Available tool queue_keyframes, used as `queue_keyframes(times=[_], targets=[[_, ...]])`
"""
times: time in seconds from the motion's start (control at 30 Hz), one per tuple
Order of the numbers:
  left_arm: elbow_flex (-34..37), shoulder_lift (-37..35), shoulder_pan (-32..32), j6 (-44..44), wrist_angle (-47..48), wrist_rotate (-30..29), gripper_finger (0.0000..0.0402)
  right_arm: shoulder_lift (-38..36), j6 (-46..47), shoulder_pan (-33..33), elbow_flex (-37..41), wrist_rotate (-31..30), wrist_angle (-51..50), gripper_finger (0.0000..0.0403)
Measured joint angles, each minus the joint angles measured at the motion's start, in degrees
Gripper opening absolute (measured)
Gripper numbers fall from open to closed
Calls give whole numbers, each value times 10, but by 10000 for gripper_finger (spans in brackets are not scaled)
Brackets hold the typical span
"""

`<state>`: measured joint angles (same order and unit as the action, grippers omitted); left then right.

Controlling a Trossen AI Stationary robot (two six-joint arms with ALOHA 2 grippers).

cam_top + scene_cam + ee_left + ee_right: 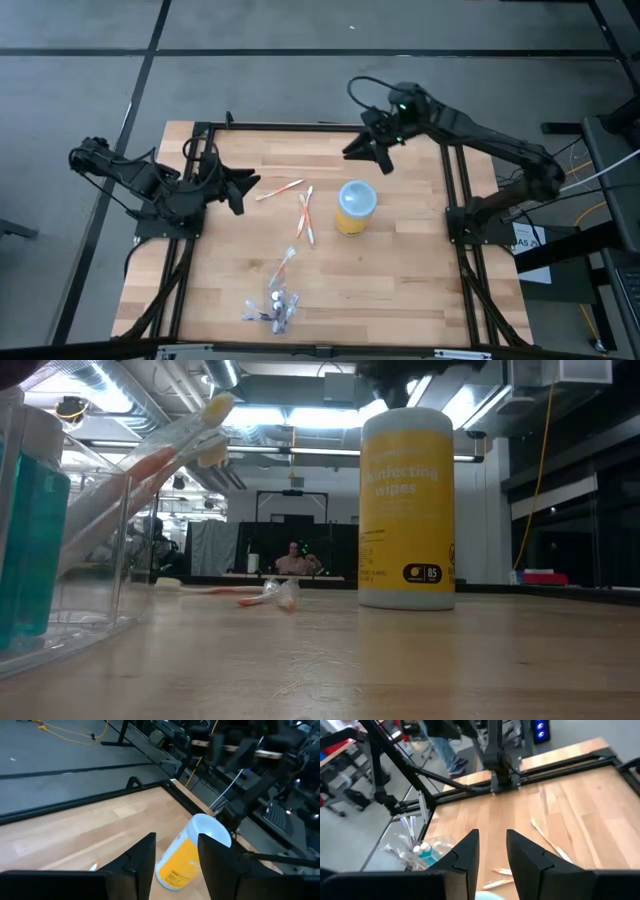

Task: Pick & Place toothbrushing station
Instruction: Put the top orange toothbrush into the left side of the transparent organizer

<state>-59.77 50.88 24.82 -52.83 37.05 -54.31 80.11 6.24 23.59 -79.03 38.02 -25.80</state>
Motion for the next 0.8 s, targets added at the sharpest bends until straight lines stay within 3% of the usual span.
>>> queue_keyframes(times=[0.13, 0.3, 0.47, 0.8], targets=[[0, -3, 0, -15, 0, 5, 141, 62, -38, 26, -45, 53, -12, 100], [0, 9, -22, -8, 32, 47, 135, 108, -82, 42, -136, 73, -64, 100], [0, 46, -113, -15, 127, 173, 119, 101, -67, 66, -184, 51, -83, 100], [0, 117, -268, -12, 274, 379, 106, 49, -50, 82, -189, 16, -128, 100]])
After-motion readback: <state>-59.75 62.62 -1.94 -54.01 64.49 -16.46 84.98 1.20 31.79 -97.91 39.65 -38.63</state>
